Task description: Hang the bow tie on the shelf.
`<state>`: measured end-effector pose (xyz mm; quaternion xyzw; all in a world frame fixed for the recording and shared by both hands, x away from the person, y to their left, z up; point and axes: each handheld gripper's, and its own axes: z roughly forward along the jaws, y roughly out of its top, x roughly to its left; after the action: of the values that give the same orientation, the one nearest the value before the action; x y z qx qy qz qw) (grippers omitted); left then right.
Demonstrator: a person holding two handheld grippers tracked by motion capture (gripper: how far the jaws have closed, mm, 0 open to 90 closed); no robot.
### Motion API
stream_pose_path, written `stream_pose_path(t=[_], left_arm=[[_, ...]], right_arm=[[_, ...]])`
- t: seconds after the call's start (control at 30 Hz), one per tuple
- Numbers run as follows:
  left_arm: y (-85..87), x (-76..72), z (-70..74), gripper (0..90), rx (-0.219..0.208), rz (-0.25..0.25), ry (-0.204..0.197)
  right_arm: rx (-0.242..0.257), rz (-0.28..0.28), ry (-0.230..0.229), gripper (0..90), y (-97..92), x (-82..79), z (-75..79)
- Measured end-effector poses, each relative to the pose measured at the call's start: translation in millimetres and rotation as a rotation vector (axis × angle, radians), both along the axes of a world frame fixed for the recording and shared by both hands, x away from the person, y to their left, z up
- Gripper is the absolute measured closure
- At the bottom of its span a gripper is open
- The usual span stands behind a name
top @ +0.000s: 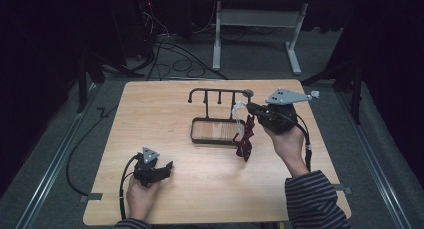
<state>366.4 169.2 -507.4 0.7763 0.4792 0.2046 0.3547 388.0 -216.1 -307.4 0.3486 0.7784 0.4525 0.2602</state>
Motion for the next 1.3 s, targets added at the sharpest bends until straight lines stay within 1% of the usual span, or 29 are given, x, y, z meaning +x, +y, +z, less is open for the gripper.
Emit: stream_pose_path(t=[0.2, 0.3, 0.4, 0.5, 0.6, 0.67, 0.73, 0.93, 1.2, 1.3], left_arm=[[0.0, 0.0, 0.0, 31.4, -0.001, 0.001, -0.001], [0.1, 0.1, -0.1, 31.4, -0.001, 0.001, 0.000], [0.2, 0.0, 0.1, 31.4, -0.001, 0.000, 0.001], [0.3, 0.1, 0.1, 31.4, -0.001, 0.000, 0.001], [0.3, 0.1, 0.0, 31.4, -0.002, 0.000, 0.001], [0.5, 0.1, 0.1, 31.4, -0.003, 0.000, 0.001], [0.5, 0.1, 0.1, 31.4, -0.003, 0.000, 0.002], [0.3, 0.1, 0.0, 31.4, -0.002, 0.000, 0.001], [0.6, 0.1, 0.0, 31.4, -0.004, 0.000, 0.001], [0.7, 0.1, 0.0, 31.4, -0.004, -0.001, 0.002]], right_arm=[[-0.003, 0.012, -0.002, 88.5, 8.3, 4.5, 1.7], [-0.004, 0.014, 0.004, 88.5, 11.9, 8.0, 1.9], [0.006, 0.012, 0.003, 88.5, 15.2, 11.4, 0.7], [-0.014, 0.009, -0.007, 88.5, 20.5, 12.6, 0.4], [-0.019, 0.012, -0.006, 88.5, 25.0, 16.0, 0.1], [-0.017, 0.015, 0.000, 88.5, 27.5, 20.0, -0.2], [-0.015, 0.010, 0.006, 88.5, 28.3, 20.7, -0.2], [-0.009, 0.006, 0.008, 88.5, 34.2, 28.5, 2.0], [-0.020, 0.010, 0.022, 88.5, 48.6, 41.2, -0.5], [-0.021, 0.010, 0.025, 88.4, 51.1, 43.2, -1.0]])
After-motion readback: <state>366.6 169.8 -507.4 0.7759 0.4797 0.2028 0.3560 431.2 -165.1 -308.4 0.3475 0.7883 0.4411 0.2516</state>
